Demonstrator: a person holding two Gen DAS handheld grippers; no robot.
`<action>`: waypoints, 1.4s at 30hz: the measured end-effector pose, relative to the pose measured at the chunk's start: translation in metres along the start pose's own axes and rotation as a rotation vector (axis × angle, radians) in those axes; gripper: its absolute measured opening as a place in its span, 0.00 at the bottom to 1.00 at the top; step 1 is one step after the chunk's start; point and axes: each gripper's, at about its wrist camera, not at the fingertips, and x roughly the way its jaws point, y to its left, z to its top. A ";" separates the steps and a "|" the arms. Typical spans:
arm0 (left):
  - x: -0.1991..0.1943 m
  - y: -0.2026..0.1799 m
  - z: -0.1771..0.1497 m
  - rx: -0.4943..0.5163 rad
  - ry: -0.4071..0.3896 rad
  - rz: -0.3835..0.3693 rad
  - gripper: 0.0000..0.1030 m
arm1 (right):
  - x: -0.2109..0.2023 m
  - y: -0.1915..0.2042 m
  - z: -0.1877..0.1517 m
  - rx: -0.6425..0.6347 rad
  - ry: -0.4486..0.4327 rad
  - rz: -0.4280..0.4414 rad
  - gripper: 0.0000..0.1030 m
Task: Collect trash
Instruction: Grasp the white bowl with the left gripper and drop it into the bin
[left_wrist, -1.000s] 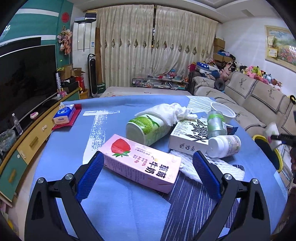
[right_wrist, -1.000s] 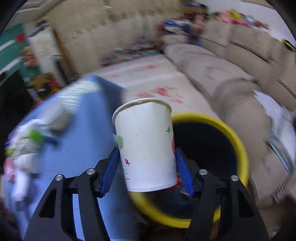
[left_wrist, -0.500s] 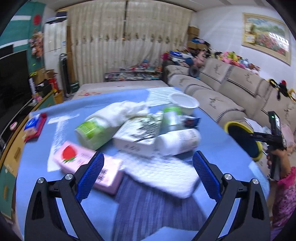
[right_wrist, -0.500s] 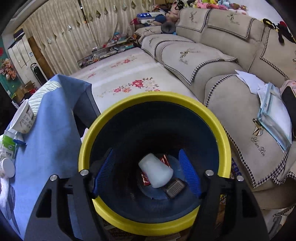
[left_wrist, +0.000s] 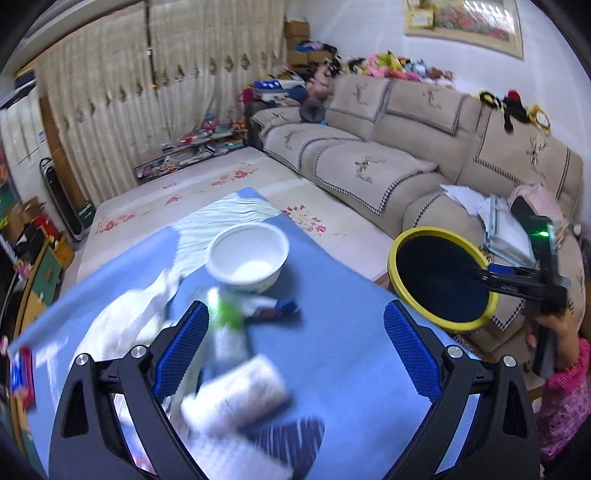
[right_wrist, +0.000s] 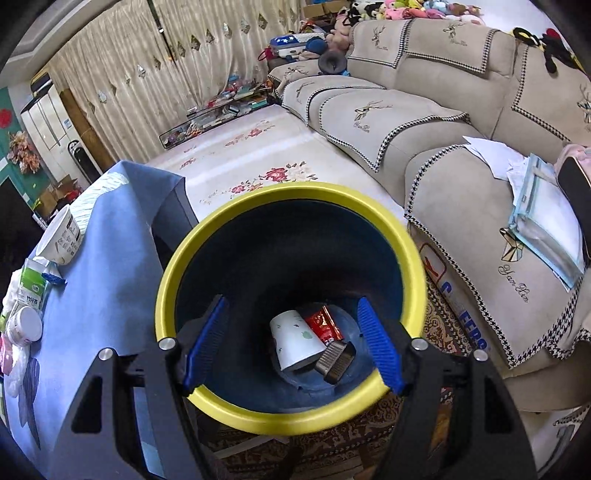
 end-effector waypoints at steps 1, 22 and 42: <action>0.011 -0.002 0.009 0.009 0.015 0.001 0.88 | -0.001 -0.003 -0.001 0.004 0.000 0.000 0.66; 0.177 0.004 0.053 0.008 0.300 0.111 0.35 | 0.007 -0.012 -0.004 0.007 0.014 0.034 0.66; 0.118 -0.038 0.070 0.087 0.179 0.103 0.07 | -0.023 -0.024 -0.009 0.019 -0.044 0.048 0.66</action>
